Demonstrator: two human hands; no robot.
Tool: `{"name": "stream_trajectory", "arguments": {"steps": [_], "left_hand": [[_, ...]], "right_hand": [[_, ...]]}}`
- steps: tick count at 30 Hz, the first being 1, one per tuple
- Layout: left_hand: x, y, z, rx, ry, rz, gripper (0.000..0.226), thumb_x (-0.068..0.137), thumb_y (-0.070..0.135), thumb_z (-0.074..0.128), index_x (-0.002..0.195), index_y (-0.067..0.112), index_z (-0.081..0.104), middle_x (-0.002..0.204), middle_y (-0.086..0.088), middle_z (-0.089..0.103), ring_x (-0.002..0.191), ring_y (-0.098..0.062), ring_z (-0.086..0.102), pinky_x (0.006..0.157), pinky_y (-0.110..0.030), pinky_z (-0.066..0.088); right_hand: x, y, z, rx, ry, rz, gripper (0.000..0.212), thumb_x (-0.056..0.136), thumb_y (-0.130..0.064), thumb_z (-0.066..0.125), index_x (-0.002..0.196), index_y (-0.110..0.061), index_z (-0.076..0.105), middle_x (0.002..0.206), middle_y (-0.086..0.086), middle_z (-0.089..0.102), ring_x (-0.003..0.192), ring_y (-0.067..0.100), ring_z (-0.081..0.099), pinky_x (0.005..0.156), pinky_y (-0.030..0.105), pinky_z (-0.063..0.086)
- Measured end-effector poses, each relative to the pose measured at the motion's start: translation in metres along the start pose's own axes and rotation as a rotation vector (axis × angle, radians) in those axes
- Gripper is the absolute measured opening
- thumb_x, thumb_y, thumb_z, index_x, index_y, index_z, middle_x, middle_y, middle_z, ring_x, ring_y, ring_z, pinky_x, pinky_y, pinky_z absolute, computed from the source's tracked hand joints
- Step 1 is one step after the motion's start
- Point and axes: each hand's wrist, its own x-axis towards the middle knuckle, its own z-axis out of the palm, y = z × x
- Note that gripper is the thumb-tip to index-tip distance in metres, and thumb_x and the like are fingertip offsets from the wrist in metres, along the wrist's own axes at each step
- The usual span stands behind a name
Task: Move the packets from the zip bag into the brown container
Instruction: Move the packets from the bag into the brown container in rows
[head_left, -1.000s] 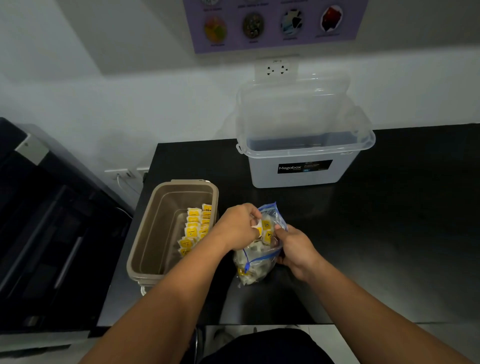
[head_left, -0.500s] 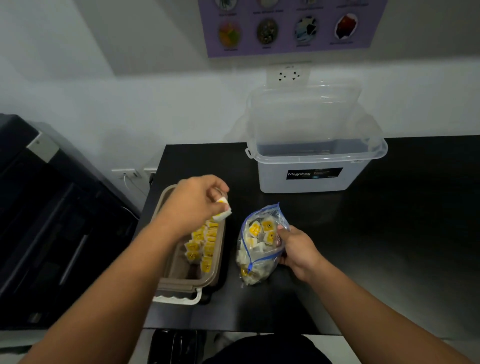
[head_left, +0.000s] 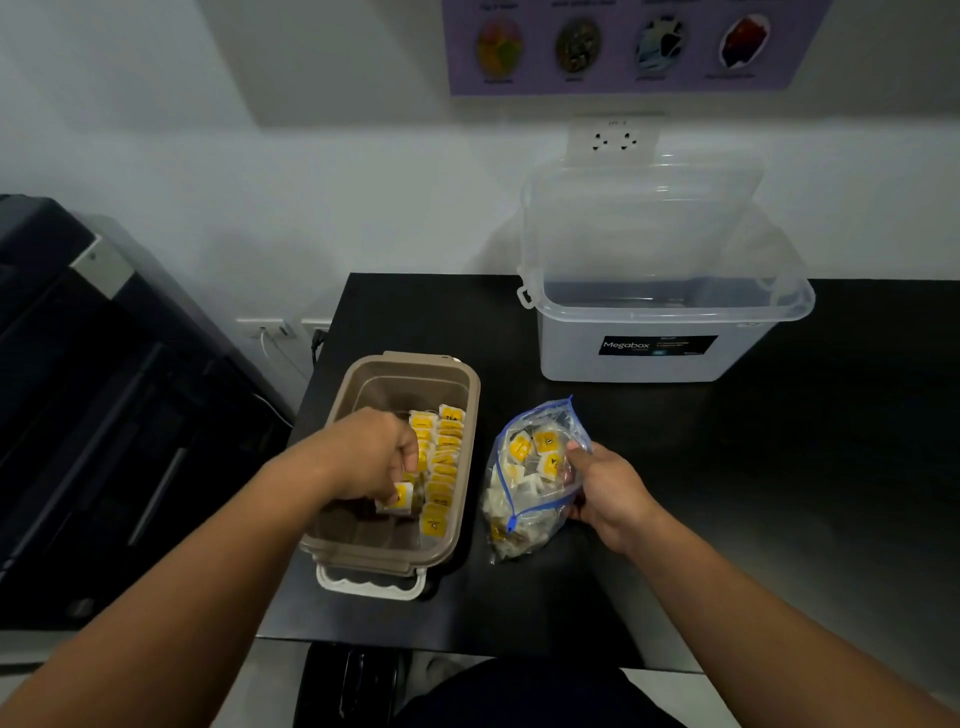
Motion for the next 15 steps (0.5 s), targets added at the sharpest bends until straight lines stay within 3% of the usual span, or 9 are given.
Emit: {"name": "stream_trajectory", "arguments": {"steps": [8,15], "left_hand": [[0.02,-0.005,0.028,0.076,0.005,-0.025,0.035,0.067,0.006,0.082,0.081,0.031,0.063,0.081,0.01,0.068,0.078,-0.01,0.067,0.078,-0.028,0.057],[0.028,-0.006,0.036,0.111,0.042,-0.059,0.034,0.066,0.008,0.082,0.073,0.031,0.058,0.077,0.011,0.063,0.076,-0.014,0.067,0.079,-0.032,0.058]], "right_hand": [[-0.002,0.001,0.0,-0.002,-0.005,-0.02,0.027,0.111,-0.027,0.046,0.124,-0.016,0.066,0.105,0.009,0.081,0.092,0.024,0.079,0.067,0.038,0.061],[-0.005,0.002,-0.001,-0.037,-0.01,-0.053,0.026,0.111,-0.028,0.046,0.122,-0.017,0.066,0.099,0.005,0.082,0.089,0.02,0.08,0.068,0.037,0.061]]}}
